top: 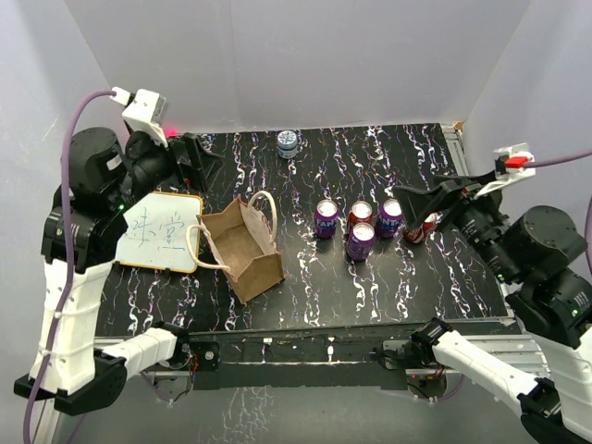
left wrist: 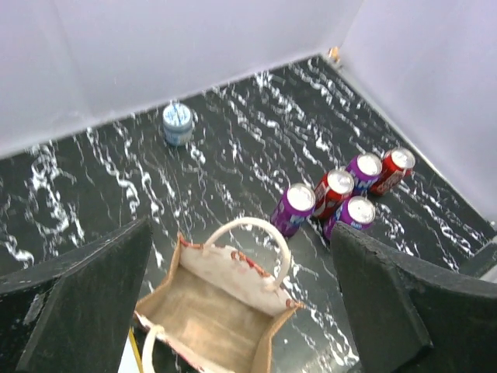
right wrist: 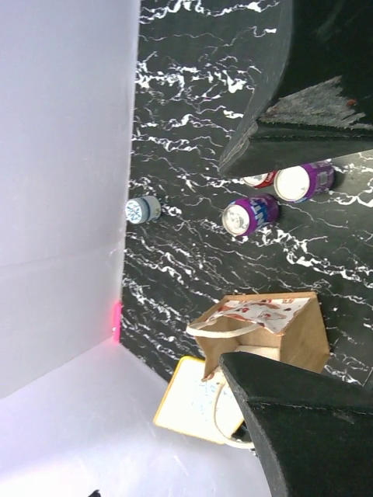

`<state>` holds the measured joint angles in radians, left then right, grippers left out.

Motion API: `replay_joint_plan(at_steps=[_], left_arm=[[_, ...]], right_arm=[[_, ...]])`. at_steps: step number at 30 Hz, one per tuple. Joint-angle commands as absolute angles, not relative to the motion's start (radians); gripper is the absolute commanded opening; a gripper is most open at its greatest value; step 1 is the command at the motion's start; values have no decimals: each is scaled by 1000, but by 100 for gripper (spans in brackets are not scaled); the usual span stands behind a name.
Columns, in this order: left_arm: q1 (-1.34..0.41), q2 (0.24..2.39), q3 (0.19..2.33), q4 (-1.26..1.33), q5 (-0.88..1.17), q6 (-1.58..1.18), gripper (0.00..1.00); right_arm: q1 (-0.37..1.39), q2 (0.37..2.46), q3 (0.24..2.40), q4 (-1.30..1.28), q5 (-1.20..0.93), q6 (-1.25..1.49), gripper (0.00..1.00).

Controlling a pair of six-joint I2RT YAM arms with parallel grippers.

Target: Take the beverage out of the canvas bag

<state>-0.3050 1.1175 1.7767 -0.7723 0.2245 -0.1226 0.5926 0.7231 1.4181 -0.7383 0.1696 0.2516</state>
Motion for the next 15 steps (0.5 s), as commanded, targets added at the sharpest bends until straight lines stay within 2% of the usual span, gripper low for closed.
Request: replay_joint_plan(at_steps=[1, 6, 15], left_arm=[[-309, 997, 1708, -530, 296, -104, 97], [-309, 904, 1623, -422, 216, -182, 97], [-309, 879, 1560, -386, 122, -178, 97]], right_arm=[[587, 726, 1471, -755, 156, 215, 98], [587, 740, 1509, -743, 207, 210, 98], [588, 748, 1550, -747, 309, 211, 98]])
